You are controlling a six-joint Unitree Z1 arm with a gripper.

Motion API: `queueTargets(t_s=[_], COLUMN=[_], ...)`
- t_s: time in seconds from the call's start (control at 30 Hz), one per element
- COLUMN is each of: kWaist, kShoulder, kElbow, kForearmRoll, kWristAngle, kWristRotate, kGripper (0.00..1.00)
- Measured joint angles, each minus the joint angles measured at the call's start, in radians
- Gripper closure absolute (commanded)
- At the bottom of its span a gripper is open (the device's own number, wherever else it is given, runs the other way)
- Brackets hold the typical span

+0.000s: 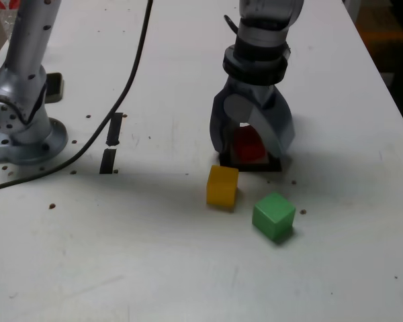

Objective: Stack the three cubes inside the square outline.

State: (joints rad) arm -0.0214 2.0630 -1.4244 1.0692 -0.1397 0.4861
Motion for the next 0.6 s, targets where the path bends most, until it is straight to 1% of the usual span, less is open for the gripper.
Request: queueTargets(t_s=[0.27,0.37,0.6], kWaist=[0.000,0.000,0.000], kShoulder=[-0.029,-0.071,-0.168], kElbow=[0.006,0.013,0.022], kForearmRoll=[-0.004,-0.005,0.041], kWristAngle=[0.008,0.015,0.026], kWristRotate=[0.000,0.000,-0.015], kGripper=[0.06,0.06,0.06])
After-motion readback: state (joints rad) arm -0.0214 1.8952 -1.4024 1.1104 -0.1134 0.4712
